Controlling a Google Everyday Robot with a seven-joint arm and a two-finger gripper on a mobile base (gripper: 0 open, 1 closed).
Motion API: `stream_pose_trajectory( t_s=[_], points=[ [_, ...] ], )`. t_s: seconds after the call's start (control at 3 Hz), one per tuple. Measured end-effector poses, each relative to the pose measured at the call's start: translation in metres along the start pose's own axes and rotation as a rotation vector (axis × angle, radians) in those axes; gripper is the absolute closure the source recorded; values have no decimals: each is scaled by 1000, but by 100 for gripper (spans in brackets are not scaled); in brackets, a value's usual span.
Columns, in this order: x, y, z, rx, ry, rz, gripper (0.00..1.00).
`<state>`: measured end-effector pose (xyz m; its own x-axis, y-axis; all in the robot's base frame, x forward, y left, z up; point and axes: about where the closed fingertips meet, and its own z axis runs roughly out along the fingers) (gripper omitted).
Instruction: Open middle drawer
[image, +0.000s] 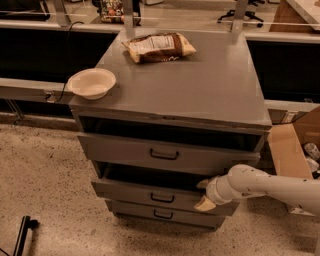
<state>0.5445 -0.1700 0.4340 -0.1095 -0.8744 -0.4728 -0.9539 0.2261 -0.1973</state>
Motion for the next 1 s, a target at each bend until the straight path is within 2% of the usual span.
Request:
stream_pose_trajectory(
  t_s=[0.67, 1.0],
  points=[
    [0, 0, 0, 0, 0, 0, 87],
    [0, 0, 0, 0, 0, 0, 100]
  ],
)
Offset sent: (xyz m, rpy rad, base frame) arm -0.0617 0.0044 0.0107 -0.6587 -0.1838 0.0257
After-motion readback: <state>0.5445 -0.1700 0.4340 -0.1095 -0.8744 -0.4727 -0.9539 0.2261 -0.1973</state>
